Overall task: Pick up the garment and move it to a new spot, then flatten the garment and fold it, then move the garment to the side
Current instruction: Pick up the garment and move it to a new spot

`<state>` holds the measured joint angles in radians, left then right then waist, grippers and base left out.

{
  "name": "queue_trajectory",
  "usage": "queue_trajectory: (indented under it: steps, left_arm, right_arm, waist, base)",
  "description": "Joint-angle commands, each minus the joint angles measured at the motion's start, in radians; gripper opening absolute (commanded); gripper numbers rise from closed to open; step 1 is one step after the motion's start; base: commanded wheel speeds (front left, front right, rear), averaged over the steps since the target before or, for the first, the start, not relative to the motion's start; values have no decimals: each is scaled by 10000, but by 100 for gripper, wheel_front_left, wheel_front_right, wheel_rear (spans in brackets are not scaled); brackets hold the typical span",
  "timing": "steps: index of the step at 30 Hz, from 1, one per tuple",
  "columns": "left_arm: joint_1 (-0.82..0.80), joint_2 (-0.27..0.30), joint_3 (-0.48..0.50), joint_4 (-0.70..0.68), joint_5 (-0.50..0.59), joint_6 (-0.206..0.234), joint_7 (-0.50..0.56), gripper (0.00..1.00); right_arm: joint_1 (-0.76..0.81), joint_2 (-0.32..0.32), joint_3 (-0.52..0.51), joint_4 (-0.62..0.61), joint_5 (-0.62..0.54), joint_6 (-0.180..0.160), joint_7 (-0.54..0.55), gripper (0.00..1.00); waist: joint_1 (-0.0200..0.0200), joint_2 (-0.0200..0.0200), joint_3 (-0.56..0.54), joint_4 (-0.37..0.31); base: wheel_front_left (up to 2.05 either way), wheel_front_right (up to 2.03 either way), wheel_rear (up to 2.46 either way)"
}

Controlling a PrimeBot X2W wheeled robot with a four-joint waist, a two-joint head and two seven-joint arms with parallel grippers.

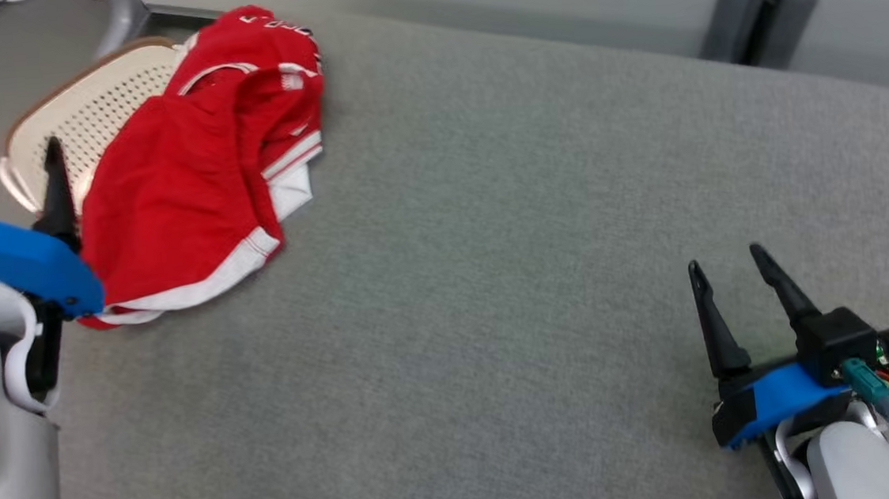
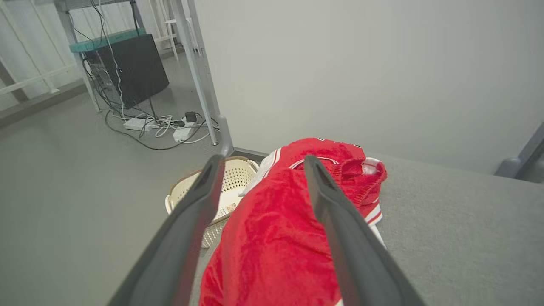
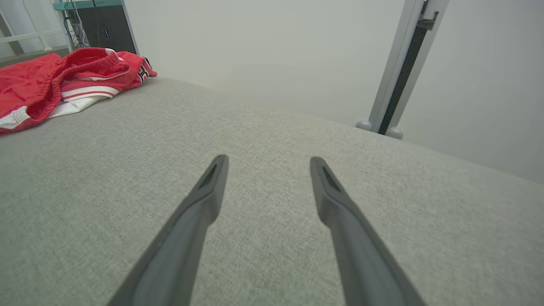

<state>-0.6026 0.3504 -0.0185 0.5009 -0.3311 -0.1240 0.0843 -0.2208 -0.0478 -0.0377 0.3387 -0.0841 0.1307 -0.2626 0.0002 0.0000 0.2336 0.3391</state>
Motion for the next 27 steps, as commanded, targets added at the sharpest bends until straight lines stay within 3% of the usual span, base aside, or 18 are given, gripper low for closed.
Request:
queue_trajectory:
  steps: [1, 5, 11, 22, 23, 24, 27]
  left_arm:
    - [-121, 32, -64, 106, -57, -38, 80, 100]
    - [-650, 76, -1033, 1101, -730, -80, 1164, 100]
    - [-982, 151, -2693, 1621, -2163, -63, 1978, 100]
    - [-1440, 760, -4474, 2311, -3668, -66, 2649, 100]
    - [-1499, 829, -4542, 2426, -3722, -66, 2639, 87]
    - [-1548, 912, -4584, 2543, -3721, -66, 2584, 48]
    - [-1698, 1082, -4616, 2876, -3727, -66, 2254, 0]
  right_arm:
    - [-95, -46, -8, -34, -45, 1, -35, 100]
    - [-364, -42, -35, -116, -355, 1, -35, 100]
    - [-382, -46, -366, -259, -787, 1, -35, 100]
    - [-208, -59, -715, -406, -949, -1, -12, 100]
    - [-223, -61, -714, -412, -917, -1, -10, 100]
    - [-235, -61, -711, -424, -892, -1, -12, 100]
    - [-266, -60, -691, -456, -841, -1, -12, 100]
  waist:
    - [-2, 0, 87, 7]
    - [-2, 0, 669, -309]
    - [-2, 0, 1391, -611]
    - [-2, 0, 1951, -868]
    - [-2, 0, 1962, -882]
    - [-2, 0, 1967, -893]
    - [-2, 0, 1962, -915]
  base:
    - [0, 0, 0]
    - [0, 0, 0]
    - [0, 0, 0]
    - [0, 0, 0]
    - [0, 0, 0]
    - [0, 0, 0]
    - [0, 0, 0]
